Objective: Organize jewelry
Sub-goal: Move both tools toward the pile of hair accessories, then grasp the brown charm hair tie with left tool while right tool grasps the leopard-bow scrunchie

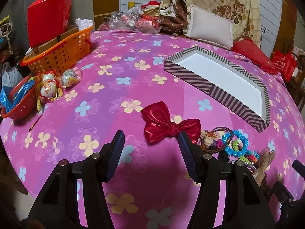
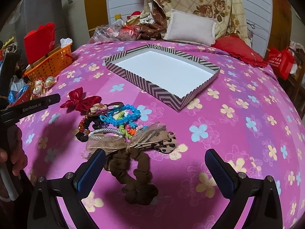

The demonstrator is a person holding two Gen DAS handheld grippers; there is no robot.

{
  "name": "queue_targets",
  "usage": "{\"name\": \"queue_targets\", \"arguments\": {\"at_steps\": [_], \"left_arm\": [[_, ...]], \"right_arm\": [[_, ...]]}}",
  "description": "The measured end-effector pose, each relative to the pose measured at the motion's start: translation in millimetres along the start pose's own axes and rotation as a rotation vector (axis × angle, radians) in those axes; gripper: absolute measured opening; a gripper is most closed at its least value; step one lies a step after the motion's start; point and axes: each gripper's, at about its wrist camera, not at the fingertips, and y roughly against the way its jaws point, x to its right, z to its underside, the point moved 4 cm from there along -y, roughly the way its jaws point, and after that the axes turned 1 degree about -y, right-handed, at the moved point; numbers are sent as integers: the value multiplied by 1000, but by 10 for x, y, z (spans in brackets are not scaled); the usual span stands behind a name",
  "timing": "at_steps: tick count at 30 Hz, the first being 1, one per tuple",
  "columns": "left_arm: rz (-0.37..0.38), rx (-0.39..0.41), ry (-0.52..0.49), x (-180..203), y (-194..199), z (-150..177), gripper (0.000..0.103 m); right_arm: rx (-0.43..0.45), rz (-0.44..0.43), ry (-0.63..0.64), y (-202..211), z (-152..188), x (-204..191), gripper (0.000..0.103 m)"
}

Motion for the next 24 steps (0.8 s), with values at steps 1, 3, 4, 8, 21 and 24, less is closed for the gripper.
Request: {"name": "queue_targets", "arguments": {"at_steps": [1,3,4,8,21,24], "left_arm": [[5,-2,-2,17,-5,-3,59],[12,-5,-5,48,-14,-7,59],[14,-5,-8,63,-17,-10,59],[15,-6,-24,124,-49,-13,59],[179,-114,16,459,-222,-130,60],[229,-172,30,553,-298,-137,64]], "right_arm": [[-11,-1,-4,-7,5,20,103],[-5,-8,-18,-7,1,42,103],[-8,-14,-30,-7,5,61,103],[-1,-27,-57,-32,18,105,103],[10,-45,-32,-65,50,128,103],[10,-46,-20,-80,67,149,103]]}}
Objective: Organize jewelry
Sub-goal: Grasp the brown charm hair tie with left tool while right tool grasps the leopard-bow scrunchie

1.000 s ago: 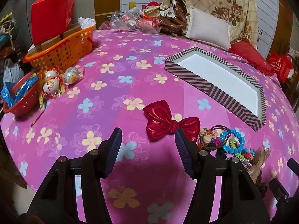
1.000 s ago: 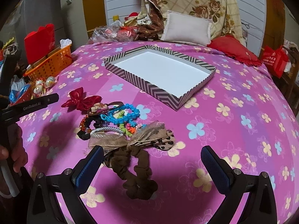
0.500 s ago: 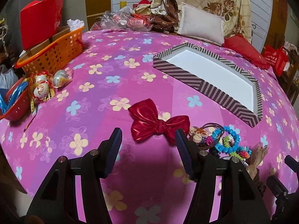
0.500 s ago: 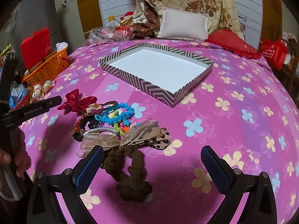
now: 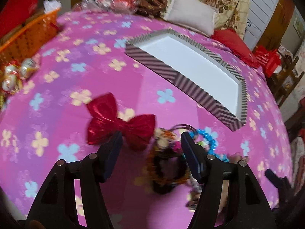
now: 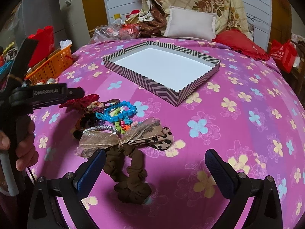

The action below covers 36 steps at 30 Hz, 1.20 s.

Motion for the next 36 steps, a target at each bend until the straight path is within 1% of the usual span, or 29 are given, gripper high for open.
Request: {"name": "queue_targets", "arguments": {"at_steps": [2,5,7,13,15,16,20,25,28,32,33,36], "left_arm": [[19,-41,9,36,-72,-12,64],[4,-110,32,31,-198,-30,64],[15,-146,48,29,-260,-39,64],[-13,-188,54,72,-337,-76,64],[-5,-203,54,114,-371,-98,64],[-2,-208,57,124,-391,-113,64],[-32,-228,46,152,-490,-131,64],[-25,-223,41,162,-513,-151,64],[-31,-220,32,174,-523,-156,64],[-39,-215,21,178,-543,-150,63],[-40,-215,18,185,-549,-152,63],[-36,-216,17,176,-562,-151,63]], "right_arm": [[1,-5,-3,-8,11,23,103],[-5,-16,-21,-41,21,65,103],[-6,-30,-35,-50,28,91,103],[9,-55,-56,-60,25,110,103],[-1,-58,-58,-68,28,117,103],[-6,-56,-56,-70,34,120,103],[-13,-51,-49,-70,46,124,103],[-29,-64,-61,-110,47,118,103],[-39,-67,-38,-129,55,59,103],[-56,-68,23,-194,51,-109,103],[-58,-62,46,-227,38,-166,102],[-85,-62,86,-324,14,-278,89]]}}
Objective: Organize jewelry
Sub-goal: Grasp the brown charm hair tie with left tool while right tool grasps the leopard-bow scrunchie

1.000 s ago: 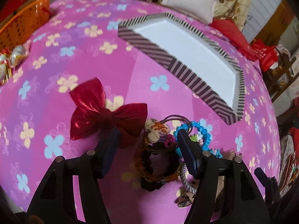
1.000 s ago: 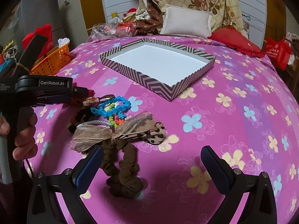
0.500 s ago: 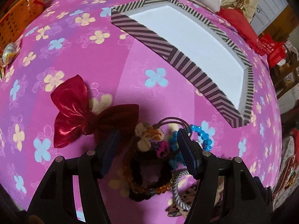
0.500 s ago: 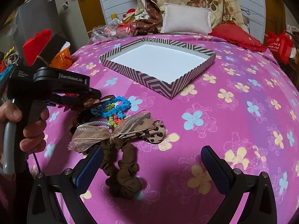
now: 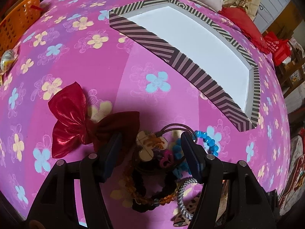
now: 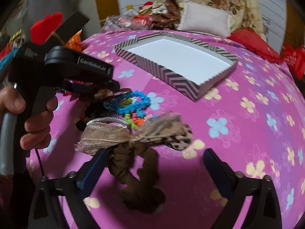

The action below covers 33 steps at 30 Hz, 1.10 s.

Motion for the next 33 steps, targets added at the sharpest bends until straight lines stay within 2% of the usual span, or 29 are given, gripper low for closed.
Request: {"name": "queue_targets", "arguments": {"at_steps": [3,5,7,9,15,17,20,26,27,29,33], "left_arm": [[3,2,6,-10,-5,-4,63],[7,2,6,-12,-2,-7,63],[10,3,7,-13,-2,-9,62],[8,6,10,-24,3,-13,57],[26,2,43,-111,23,-30,37],[31,-2,48,-127,23,-34,24],[44,-4,47,-123,31,-32,16],[66,16,32,-79,127,-26,17],[69,19,27,-60,137,-30,19],[82,30,13,-25,169,-32,32],[81,31,-21,47,179,-33,36]], "right_arm": [[-11,-28,-9,-87,-18,-42,83],[-19,-47,-15,-137,-10,-59,73],[-11,-43,-10,-137,10,-64,54],[-5,-61,-10,-120,16,-70,44],[24,-83,-11,-27,57,-79,30],[27,-80,-3,-15,67,-85,29],[28,-84,-7,4,73,-81,27],[15,-105,-35,21,86,-31,27],[13,-104,-32,19,88,-36,28],[11,-102,-31,26,96,-49,28],[2,-107,-36,17,104,-47,28]]}}
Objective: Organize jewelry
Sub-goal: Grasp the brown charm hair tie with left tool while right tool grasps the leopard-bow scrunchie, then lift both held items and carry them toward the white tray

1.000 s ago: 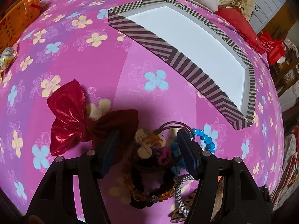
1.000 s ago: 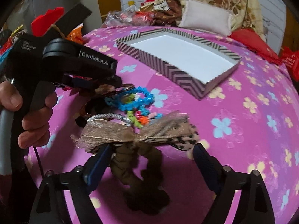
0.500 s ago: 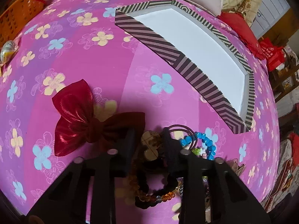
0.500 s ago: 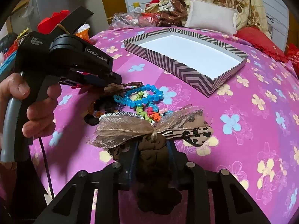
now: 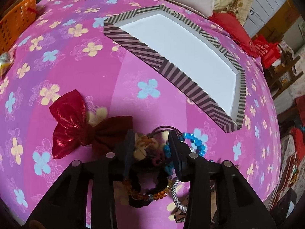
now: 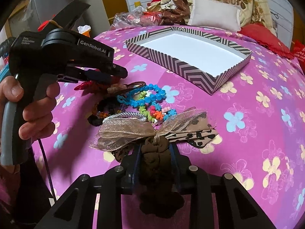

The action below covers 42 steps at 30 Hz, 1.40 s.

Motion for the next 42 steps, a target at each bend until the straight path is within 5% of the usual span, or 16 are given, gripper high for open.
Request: {"name": "queue_targets", "arguments": {"at_steps": [11,15,24,26,32,39,42], "left_arm": [[-67,-75,-30,18,-127,40,36],[-53,-101,2,-4,-185,44,43],[-66,-91,-10,22,-222,-3,43],[-65,-80,-1,-5,-220,-16,27],[-20,-59,29,-69,-144,-34,10],[-5,-52,10,9,-101,0,11],[-22,-63,6,37,-144,4,23]], "right_arm": [[-15,-8,-6,-33,13,29,28],[-17,-10,-7,-55,7,21,28],[-12,-8,6,-39,27,-18,28],[-7,-4,12,-25,33,-33,28],[14,0,4,59,15,-20,28],[8,8,-9,89,32,16,28],[0,7,-13,79,30,16,28]]}}
